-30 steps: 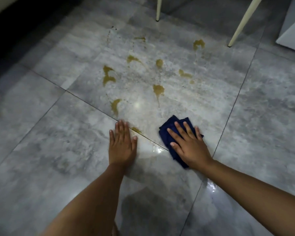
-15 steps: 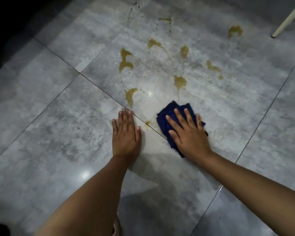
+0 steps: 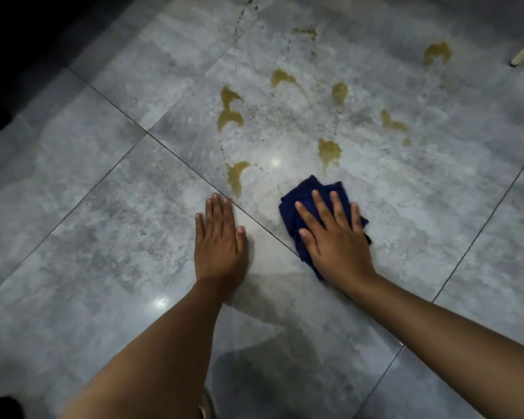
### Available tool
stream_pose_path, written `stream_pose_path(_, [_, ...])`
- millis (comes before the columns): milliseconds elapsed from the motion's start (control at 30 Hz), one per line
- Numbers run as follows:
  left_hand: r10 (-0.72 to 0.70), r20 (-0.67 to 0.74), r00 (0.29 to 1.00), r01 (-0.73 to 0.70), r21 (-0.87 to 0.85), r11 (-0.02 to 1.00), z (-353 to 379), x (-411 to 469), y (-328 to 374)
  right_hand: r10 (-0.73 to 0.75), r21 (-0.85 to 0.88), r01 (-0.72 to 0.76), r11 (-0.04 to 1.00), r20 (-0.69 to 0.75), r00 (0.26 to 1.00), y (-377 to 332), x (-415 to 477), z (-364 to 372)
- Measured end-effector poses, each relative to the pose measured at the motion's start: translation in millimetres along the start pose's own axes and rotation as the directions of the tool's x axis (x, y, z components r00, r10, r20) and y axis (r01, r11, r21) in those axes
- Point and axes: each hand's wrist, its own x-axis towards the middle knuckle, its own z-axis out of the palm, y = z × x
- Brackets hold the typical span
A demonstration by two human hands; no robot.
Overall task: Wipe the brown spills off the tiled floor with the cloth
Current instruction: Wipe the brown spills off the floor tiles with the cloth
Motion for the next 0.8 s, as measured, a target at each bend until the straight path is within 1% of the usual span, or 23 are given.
stream_pose_path(67, [-0.003, -0.017, 1.000, 0.003, -0.012, 1.000, -0.3, 0.7, 0.7, -0.004, 0.011, 0.004, 1.000, -0.010, 1.000, -5.7, -25.4, 0.8])
stream_pose_path(133, [-0.005, -0.016, 1.000, 0.005, -0.015, 1.000, 0.2, 1.3, 0.3, -0.056, 0.010, 0.056, 0.998, 0.008, 0.998, -23.3, -37.5, 5.8])
stream_pose_path(200, [-0.012, -0.011, 1.000, 0.012, -0.017, 1.000, 0.8, 1.6, 0.2, -0.124, 0.028, 0.123, 0.992, 0.035, 0.992, -38.5, -23.7, 8.8])
stream_pose_path(267, [-0.013, -0.006, 1.000, 0.012, -0.018, 1.000, 0.8, 2.0, 0.6, -0.146, 0.028, 0.145, 0.989, 0.050, 0.988, -45.4, 5.1, 10.0])
stream_pose_path(333, [-0.005, -0.006, 1.000, 0.004, -0.017, 1.000, -0.2, 1.7, 1.4, -0.102, 0.010, 0.102, 0.995, 0.060, 0.993, -39.6, 30.3, 6.0])
stream_pose_path(400, [0.000, -0.009, 1.000, 0.000, -0.027, 1.000, -1.8, -0.2, 0.8, -0.001, -0.005, 0.001, 1.000, 0.086, 0.996, -21.9, 38.9, -2.2])
stream_pose_path(467, [0.002, -0.011, 1.000, -0.002, -0.032, 0.999, -2.2, -1.3, 0.4, 0.084, 0.006, -0.084, 0.996, 0.070, 0.994, -2.1, 28.8, -5.0])
stream_pose_path(533, [0.005, -0.021, 1.000, -0.006, -0.037, 0.999, -1.5, -1.0, 0.3, 0.107, 0.009, -0.107, 0.994, 0.020, 0.994, 4.1, 3.6, -5.7])
stream_pose_path(600, [0.000, -0.021, 1.000, -0.001, -0.045, 0.999, -0.4, 0.0, -0.2, 0.063, -0.003, -0.063, 0.998, 0.031, 0.998, -9.1, -21.3, -1.5])
stream_pose_path(667, [0.000, -0.017, 1.000, -0.001, -0.041, 0.999, 0.6, 0.7, -1.2, -0.024, -0.014, 0.025, 1.000, 0.078, 0.997, -29.2, -25.1, 2.3])
stream_pose_path(733, [0.001, -0.004, 1.000, -0.001, -0.024, 1.000, 0.9, 0.2, -2.3, -0.105, -0.005, 0.106, 0.994, 0.117, 0.988, -44.1, -5.2, -2.4])
stream_pose_path(800, [0.005, 0.009, 1.000, -0.005, -0.020, 1.000, 0.9, 1.0, -2.2, -0.102, -0.007, 0.104, 0.995, 0.152, 0.983, -40.7, 22.5, -9.8])
